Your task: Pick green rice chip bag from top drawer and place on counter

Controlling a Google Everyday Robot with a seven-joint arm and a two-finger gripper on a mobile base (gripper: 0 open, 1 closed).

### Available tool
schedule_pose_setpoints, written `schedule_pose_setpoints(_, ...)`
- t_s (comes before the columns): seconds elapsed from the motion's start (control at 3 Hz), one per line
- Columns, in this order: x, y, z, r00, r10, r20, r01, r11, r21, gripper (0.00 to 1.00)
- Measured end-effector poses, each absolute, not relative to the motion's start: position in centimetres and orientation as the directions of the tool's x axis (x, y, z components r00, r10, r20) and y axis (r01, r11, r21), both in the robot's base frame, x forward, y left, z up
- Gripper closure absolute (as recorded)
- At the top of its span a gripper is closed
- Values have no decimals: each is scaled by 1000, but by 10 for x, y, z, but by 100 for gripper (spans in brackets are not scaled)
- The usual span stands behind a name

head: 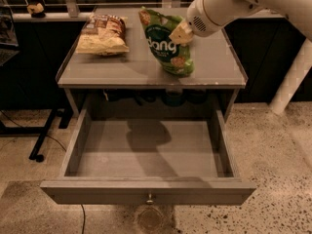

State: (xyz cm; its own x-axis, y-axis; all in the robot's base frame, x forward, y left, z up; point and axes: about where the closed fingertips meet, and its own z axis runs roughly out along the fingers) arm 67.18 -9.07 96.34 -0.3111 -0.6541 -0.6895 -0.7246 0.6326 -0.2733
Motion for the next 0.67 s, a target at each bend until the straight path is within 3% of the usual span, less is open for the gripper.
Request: schedule_pose_setpoints(0.67,679,-104,947,-374,-632,-678,-701,672,-240,100)
